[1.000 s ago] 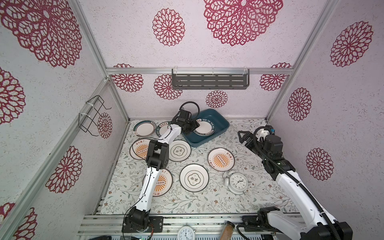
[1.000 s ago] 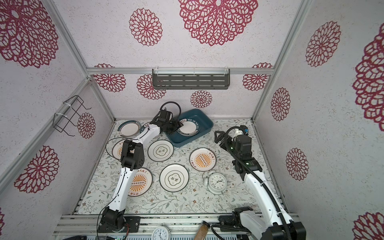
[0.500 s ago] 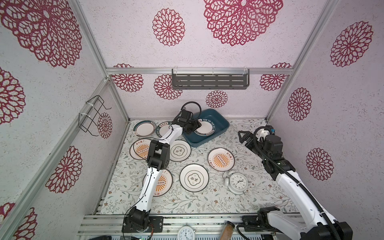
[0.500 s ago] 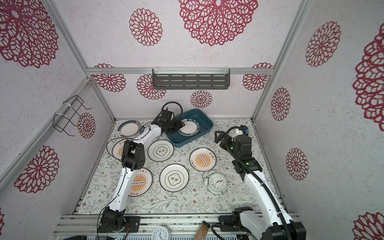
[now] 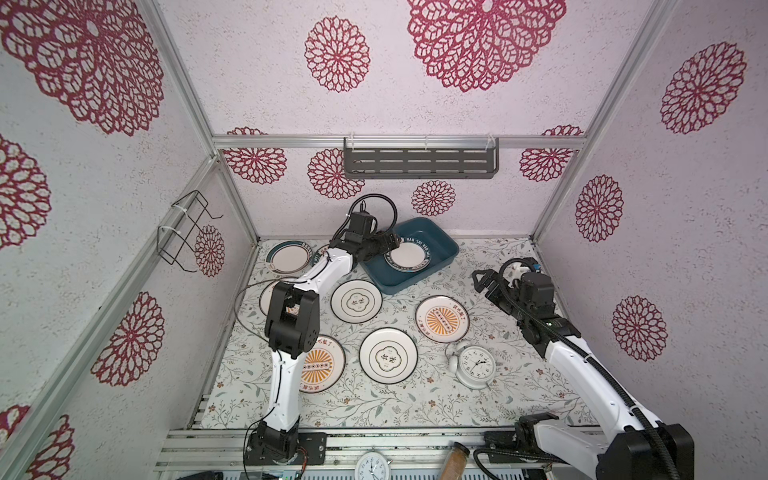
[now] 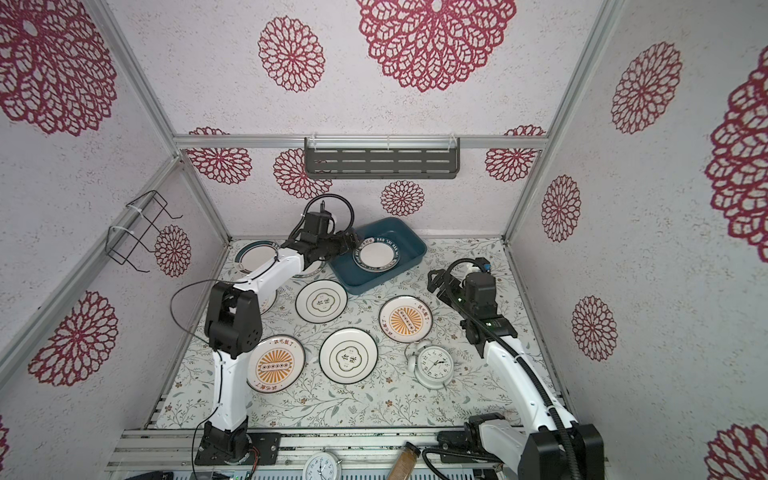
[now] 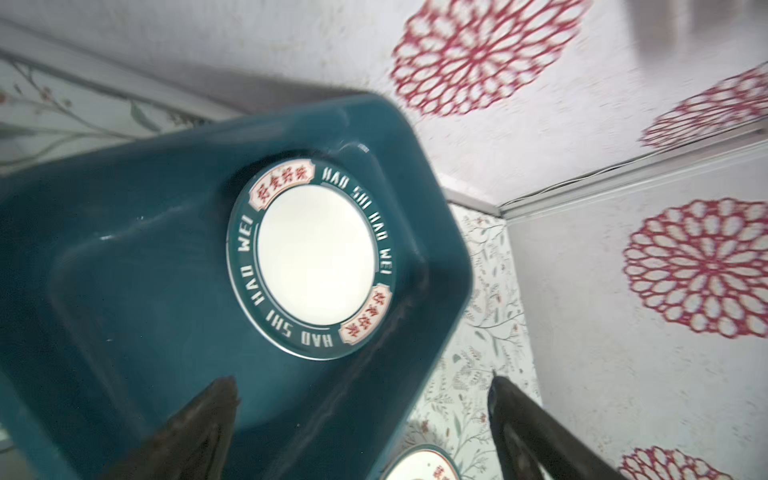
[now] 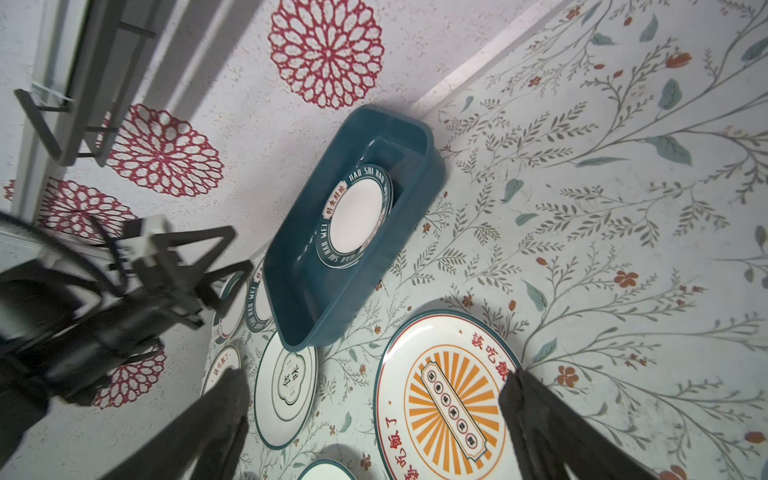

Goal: Place the plates into the plastic bin on the countertop
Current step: 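Grasp the orange sunburst plate's edge with right gripper and tilt it up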

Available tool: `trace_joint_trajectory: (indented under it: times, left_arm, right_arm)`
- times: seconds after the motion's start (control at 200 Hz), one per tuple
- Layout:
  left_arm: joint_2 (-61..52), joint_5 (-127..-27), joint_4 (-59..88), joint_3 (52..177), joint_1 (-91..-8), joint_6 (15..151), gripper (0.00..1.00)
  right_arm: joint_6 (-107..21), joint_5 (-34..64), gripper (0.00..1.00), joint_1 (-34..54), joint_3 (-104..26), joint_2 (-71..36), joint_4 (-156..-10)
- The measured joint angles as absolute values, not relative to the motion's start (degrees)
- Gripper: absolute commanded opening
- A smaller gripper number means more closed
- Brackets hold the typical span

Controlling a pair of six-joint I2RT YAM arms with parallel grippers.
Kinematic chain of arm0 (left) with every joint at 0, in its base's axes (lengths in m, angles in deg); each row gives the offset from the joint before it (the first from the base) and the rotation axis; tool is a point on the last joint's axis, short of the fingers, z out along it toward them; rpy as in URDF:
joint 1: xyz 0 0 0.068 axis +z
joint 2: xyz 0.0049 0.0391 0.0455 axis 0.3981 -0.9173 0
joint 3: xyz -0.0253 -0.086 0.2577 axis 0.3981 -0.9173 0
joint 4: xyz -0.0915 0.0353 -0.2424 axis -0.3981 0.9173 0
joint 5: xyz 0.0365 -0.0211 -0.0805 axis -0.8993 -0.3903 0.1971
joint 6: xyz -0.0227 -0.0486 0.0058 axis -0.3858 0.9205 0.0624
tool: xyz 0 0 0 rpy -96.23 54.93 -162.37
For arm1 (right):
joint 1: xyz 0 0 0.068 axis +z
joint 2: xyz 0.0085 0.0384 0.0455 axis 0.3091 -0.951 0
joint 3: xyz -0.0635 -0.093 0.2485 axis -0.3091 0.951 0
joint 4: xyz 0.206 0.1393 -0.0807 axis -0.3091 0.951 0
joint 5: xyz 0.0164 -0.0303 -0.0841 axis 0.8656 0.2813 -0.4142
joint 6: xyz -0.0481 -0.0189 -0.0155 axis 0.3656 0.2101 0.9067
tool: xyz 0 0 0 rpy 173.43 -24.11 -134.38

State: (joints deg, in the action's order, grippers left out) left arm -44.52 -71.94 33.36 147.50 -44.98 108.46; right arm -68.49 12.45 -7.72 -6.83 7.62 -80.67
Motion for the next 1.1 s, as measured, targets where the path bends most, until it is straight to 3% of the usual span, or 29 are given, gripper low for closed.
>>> trace_joint_trajectory:
  times: [0.38,0.58,0.961,1.096]
  left_arm:
    - [-22.69,-69.27,22.89,124.18,-45.63,105.13,0.97]
    - [-19.87,-66.89,20.72,117.69,-47.23,104.61,0.97]
    - [-19.58,-64.90,19.98,116.18,-49.26,104.39,0.97]
    - [-19.58,-64.92,20.05,116.33,-49.30,104.19,0.97]
  right_arm:
    - [-64.86,16.36,0.95,-8.20,-2.32,2.20,-78.27]
    - [-62.06,22.52,0.81,-9.20,-0.22,-5.60,-78.86]
    - [-59.92,28.03,0.66,-10.39,-0.12,-16.25,-82.59]
    - [-59.60,29.43,0.52,-10.63,-0.16,-19.00,-85.00]
